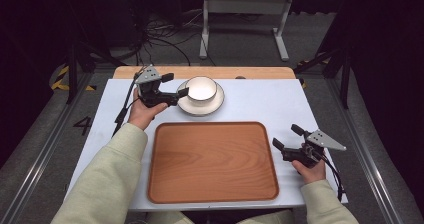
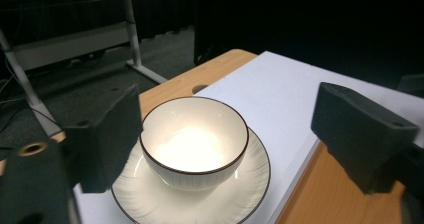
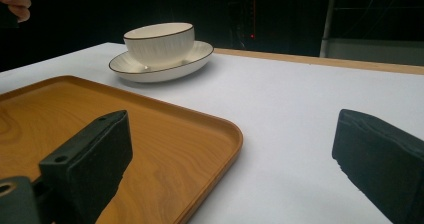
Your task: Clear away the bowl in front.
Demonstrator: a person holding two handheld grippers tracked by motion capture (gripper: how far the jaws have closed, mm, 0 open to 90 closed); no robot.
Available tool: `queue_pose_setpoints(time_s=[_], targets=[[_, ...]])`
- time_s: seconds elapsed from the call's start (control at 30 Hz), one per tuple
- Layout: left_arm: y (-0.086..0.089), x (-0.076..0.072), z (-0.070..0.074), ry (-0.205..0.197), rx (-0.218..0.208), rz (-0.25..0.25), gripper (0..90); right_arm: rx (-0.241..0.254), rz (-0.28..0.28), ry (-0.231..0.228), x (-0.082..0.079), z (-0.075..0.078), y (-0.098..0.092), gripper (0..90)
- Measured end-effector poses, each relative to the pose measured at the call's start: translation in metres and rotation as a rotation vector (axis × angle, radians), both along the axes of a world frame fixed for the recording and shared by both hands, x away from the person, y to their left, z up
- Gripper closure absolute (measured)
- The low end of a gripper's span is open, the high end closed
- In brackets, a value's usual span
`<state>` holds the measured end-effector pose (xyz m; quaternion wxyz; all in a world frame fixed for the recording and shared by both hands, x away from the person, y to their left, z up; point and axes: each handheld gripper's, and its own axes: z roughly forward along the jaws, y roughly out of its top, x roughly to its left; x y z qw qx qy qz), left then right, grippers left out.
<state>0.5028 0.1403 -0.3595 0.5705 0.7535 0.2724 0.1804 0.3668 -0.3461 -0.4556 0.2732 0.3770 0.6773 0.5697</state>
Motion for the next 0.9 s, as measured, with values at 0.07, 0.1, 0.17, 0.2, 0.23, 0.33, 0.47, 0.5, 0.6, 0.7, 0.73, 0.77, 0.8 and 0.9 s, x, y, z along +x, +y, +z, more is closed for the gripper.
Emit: queue_pose_setpoints(time_s=[0.07, 0.1, 0.17, 0.2, 0.23, 0.33, 0.47, 0.5, 0.6, 0.7, 0.73, 0.77, 0.8, 0.9], targets=[[-0.002, 0.003, 0.001, 0.006, 0.004, -0.012, 18.1, 0.0, 0.0, 0.0, 0.0, 0.0, 0.0, 3.2], [-0.002, 0.006, 0.0, 0.003, -0.008, -0.02, 21.4, 0.001, 0.0, 0.0, 0.0, 0.0, 0.0, 3.3], [-0.002, 0.007, 0.0, 0.006, -0.006, -0.021, 22.7, 0.0, 0.001, 0.0, 0.0, 0.0, 0.0, 3.3], [-0.003, 0.01, 0.001, 0.022, 0.007, -0.034, 22.7, 0.0, 0.002, 0.0, 0.0, 0.0, 0.0, 3.3], [-0.004, 0.011, 0.001, 0.029, 0.018, -0.04, 22.8, 0.0, 0.002, 0.0, 0.0, 0.0, 0.0, 3.3], [-0.008, 0.017, 0.003, 0.045, 0.057, -0.06, 23.1, 0.002, 0.002, 0.001, 0.0, 0.0, 0.0, 3.3], [-0.013, 0.025, 0.009, 0.048, 0.111, -0.088, 22.2, 0.004, 0.0, 0.003, 0.0, 0.0, 0.0, 3.3], [-0.015, 0.027, 0.011, 0.047, 0.124, -0.095, 21.7, 0.005, 0.0, 0.003, 0.0, 0.0, 0.0, 3.3], [-0.022, 0.034, 0.014, 0.064, 0.157, -0.124, 21.6, 0.007, -0.002, 0.004, 0.001, 0.0, -0.001, 3.3], [-0.027, 0.04, 0.014, 0.078, 0.178, -0.126, 20.9, 0.006, -0.001, 0.006, 0.001, 0.0, -0.001, 3.4], [-0.029, 0.041, 0.014, 0.082, 0.179, -0.12, 21.0, 0.006, 0.0, 0.006, 0.001, 0.0, -0.001, 3.8], [-0.03, 0.042, 0.013, 0.087, 0.174, -0.117, 21.7, 0.004, 0.002, 0.004, 0.001, 0.0, 0.0, 3.8], [-0.03, 0.042, 0.013, 0.087, 0.174, -0.117, 21.8, 0.004, 0.002, 0.004, 0.001, 0.0, 0.0, 3.8], [-0.033, 0.046, 0.008, 0.096, 0.187, -0.114, 22.9, 0.005, 0.0, 0.007, 0.001, 0.0, -0.001, 3.8]])
